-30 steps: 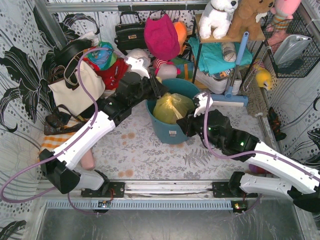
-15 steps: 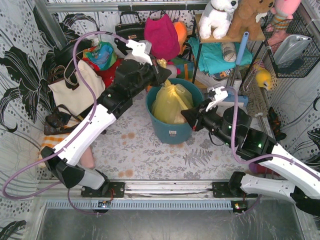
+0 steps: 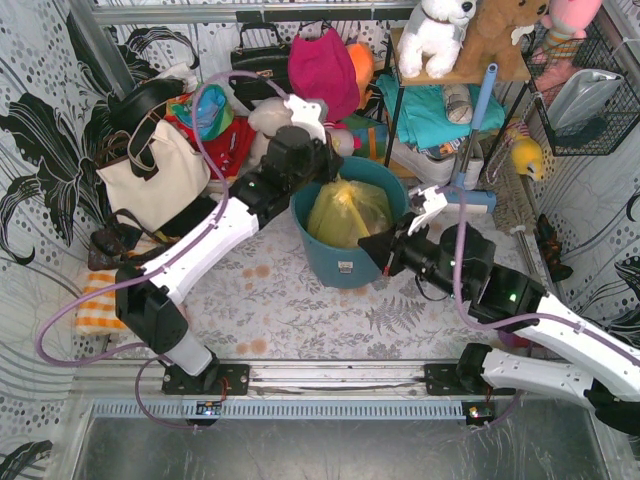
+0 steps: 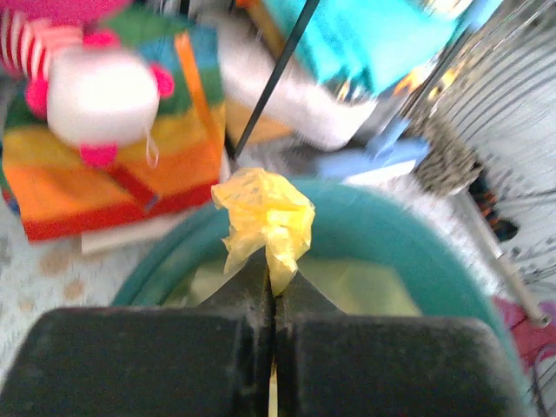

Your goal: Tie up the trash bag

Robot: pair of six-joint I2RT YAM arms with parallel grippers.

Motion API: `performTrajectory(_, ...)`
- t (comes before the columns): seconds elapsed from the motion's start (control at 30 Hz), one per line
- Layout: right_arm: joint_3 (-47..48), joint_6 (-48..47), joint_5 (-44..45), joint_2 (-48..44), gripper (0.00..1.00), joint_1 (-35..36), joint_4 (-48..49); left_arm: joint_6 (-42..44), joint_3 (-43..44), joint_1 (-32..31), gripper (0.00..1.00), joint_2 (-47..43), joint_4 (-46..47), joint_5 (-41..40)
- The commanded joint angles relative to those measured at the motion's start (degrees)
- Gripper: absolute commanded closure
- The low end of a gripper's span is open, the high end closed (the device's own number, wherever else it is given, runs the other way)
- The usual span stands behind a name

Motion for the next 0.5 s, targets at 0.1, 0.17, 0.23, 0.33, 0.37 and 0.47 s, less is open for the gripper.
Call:
performTrajectory(0.1, 7.26, -2.2, -3.79, -0.16, 1.0, 0.0, 3.87, 4.39, 7.62, 0.63, 1.0, -0.89, 4.74, -4.9)
performTrajectory(0.17, 3.73, -0.4, -2.37, -1.92, 1.0, -0.03, 3.93, 4.96, 4.91, 0.63, 1.0, -0.72, 6.21, -5.51)
performTrajectory(0.23, -0.51, 1.69, -1.38, -4.18, 1.0, -0.02, 3.96, 4.82, 1.77, 0.64, 1.0, -0.4, 8.28, -6.28)
performTrajectory(0.33, -7.31, 5.6, -0.78, -7.63, 1.0, -0.05, 5.44, 4.72, -1.18, 0.64, 1.0, 0.61, 10.21, -8.22)
performTrajectory(0.37, -9.1, 6.83, -0.7, -8.73, 1.0, -0.04, 5.96, 4.76, -1.54, 0.68, 1.0, 1.11, 10.49, -8.7)
performTrajectory(0.47, -11.34, 8.37, -0.8, -10.37, 1.0, -0.01, 6.92, 5.86, -0.57, 0.73, 1.0, 2.23, 10.8, -9.2)
